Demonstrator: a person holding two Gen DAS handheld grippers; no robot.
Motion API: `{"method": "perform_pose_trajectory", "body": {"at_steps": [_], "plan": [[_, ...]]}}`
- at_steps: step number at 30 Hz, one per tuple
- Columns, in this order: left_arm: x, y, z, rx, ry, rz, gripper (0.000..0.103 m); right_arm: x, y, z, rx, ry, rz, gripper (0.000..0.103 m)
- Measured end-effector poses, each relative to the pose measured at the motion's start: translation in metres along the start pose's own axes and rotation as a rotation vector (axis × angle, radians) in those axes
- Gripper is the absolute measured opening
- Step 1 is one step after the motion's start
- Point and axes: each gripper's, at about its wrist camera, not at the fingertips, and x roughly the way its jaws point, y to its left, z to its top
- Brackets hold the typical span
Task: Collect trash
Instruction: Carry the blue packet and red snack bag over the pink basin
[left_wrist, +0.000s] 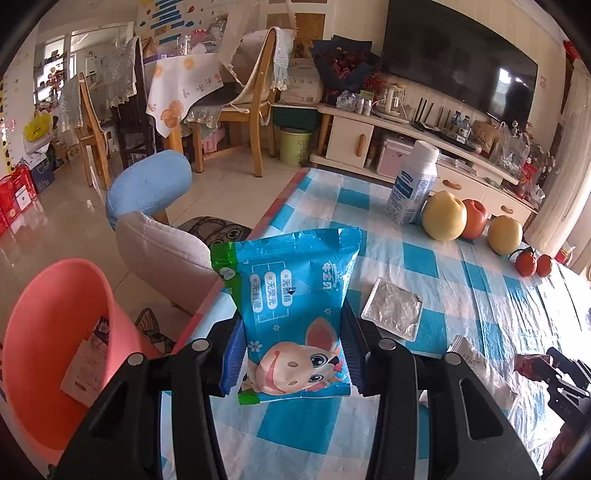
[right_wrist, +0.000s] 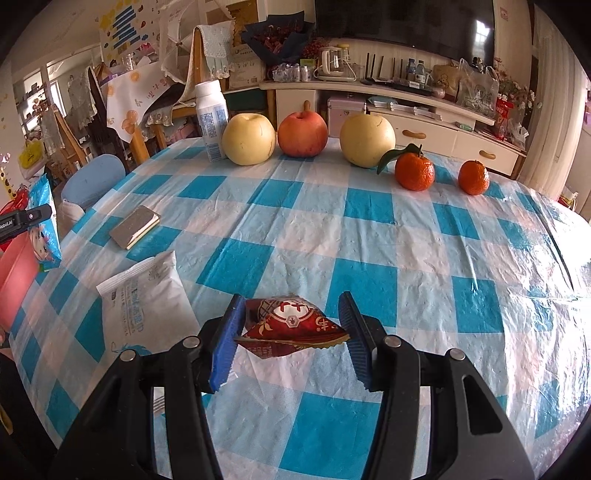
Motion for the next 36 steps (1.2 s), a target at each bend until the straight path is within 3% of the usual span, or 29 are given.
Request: {"method": "perform_pose_trajectory", "body": {"at_steps": [7,20,36], "plan": [[-0.014,0.021,0.006,0.002,-0.045,0.061,0.047,-0.020,0.028,0.010,-0.016,-0.041,0.026,0.053],[-0.034,0.066,0.015,-0.034,-0.098,0.134,0.047,-0.042,0.125,0.025,-0.129,-0.080,0.130,0.053],[-0.047,0.158,0.021,-0.151,-0.108,0.253,0.047,-0.040,0.282,0.046,-0.351,-0.079,0.302,0.053]]}}
